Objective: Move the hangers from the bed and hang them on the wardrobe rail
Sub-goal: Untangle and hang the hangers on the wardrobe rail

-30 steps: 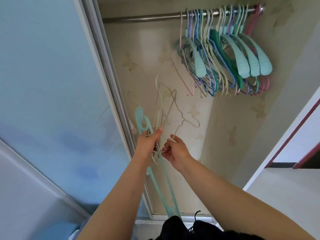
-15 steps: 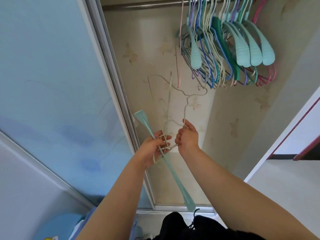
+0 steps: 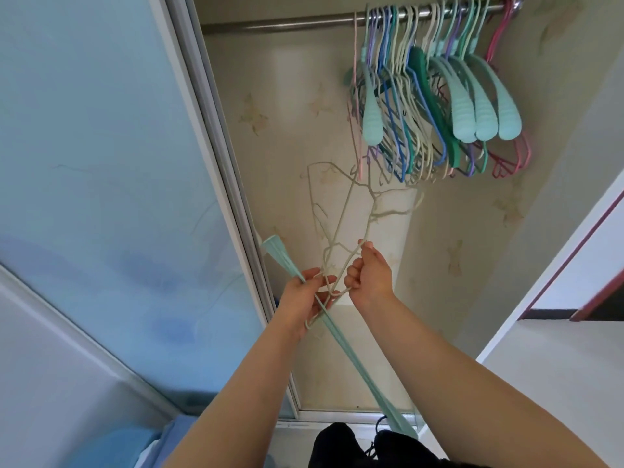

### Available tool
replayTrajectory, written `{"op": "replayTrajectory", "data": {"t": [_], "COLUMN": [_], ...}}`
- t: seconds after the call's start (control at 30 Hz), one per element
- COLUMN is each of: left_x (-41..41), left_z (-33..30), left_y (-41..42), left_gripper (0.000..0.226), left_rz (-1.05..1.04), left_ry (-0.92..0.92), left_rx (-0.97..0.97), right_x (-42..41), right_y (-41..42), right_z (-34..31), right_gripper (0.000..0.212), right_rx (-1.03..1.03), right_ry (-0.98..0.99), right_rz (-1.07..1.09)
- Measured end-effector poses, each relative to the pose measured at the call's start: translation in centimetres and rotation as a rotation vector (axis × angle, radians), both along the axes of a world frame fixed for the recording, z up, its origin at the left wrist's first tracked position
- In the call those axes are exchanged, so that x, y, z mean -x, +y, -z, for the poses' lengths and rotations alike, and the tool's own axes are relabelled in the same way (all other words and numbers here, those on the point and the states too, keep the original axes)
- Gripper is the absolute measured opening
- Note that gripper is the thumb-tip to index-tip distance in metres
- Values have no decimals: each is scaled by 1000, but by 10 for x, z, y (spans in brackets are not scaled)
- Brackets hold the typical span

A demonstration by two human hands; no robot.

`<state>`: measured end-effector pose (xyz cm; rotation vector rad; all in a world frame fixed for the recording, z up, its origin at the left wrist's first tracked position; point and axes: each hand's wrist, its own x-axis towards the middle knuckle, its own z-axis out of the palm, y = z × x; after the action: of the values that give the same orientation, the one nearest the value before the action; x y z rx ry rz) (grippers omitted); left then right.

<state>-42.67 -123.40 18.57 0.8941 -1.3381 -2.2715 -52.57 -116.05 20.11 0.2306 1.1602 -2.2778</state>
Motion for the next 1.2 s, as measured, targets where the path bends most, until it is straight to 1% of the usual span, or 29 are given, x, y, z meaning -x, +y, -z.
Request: {"op": "replayTrajectory", "data": {"t": [0.1, 0.2, 0.3, 0.4, 0.47, 0.53, 0.57, 0.63, 0.73, 0.83, 0.9, 1.07, 1.2], "left_x": [2, 0, -1, 0, -1, -2, -2, -2, -5, -12, -15, -18, -19], "left_z": [1, 1, 2, 5, 10, 15, 16, 15, 13, 16, 17, 16, 9], "left_y": [-2, -7, -8, -4, 1, 7, 9, 10, 8, 6, 4, 0, -1], "left_gripper": [18, 26, 26, 19, 21, 7, 5, 9, 5, 18, 22, 19, 19], "left_rz": [-72, -70, -19, 38, 40, 23, 17, 23, 63, 91, 110, 126, 140], "left_ry": [-83, -182, -179, -139, -81, -13, -5, -10, -42, -79, -81, -108, -107], "left_rx": [143, 266, 247, 171, 92, 48, 52, 88, 203, 291, 321, 401, 397], "right_x": [1, 0, -2, -7, -9, -11, -10, -8, 1, 8, 10, 7, 3], "right_y": [3, 2, 0, -4, -7, -10, -11, -10, -6, 1, 6, 11, 13], "right_z": [4, 5, 7, 9, 9, 7, 6, 4, 2, 3, 6, 19, 22], "right_gripper": [12, 17, 22, 22, 20, 19, 20, 20, 20, 21, 18, 15, 19], "right_rx": [-39, -44, -60, -42, 2, 28, 40, 78, 166, 229, 217, 164, 145], "right_ry": [38, -14, -74, -130, -178, -201, -210, -252, -340, -395, -394, -351, -294], "right_rz": [-85, -101, -35, 5, 16, 23, 26, 35, 37, 18, 4, -36, -103]}}
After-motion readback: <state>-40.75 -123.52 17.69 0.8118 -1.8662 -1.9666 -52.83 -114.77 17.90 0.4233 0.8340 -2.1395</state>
